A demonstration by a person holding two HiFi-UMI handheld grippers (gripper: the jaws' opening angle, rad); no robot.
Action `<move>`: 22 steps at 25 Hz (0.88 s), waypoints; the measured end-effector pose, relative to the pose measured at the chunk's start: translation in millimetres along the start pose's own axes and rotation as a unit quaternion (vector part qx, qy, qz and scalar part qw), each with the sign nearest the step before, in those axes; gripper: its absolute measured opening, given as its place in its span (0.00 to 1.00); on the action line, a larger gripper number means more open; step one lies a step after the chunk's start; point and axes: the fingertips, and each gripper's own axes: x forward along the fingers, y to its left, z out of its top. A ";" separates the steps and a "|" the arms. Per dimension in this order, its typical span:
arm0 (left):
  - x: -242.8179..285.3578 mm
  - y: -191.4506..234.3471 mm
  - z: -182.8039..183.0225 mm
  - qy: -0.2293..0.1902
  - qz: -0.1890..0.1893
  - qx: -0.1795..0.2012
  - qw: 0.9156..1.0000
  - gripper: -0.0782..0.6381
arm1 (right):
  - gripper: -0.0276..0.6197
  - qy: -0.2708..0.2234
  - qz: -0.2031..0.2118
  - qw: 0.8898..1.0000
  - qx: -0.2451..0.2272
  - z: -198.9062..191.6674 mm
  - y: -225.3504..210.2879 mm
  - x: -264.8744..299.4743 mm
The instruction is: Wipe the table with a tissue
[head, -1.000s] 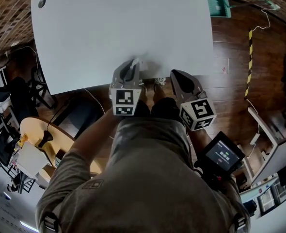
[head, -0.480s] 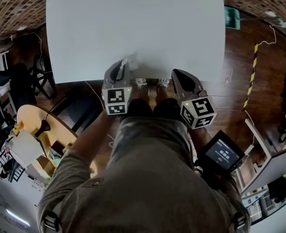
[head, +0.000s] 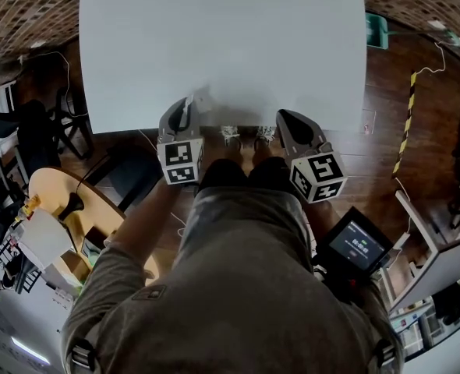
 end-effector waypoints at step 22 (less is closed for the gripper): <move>38.2 -113.4 31.9 -0.015 -0.130 0.085 0.988 0.15 | 0.06 -0.017 -0.050 0.998 0.033 -4.8 -41.0 -26.4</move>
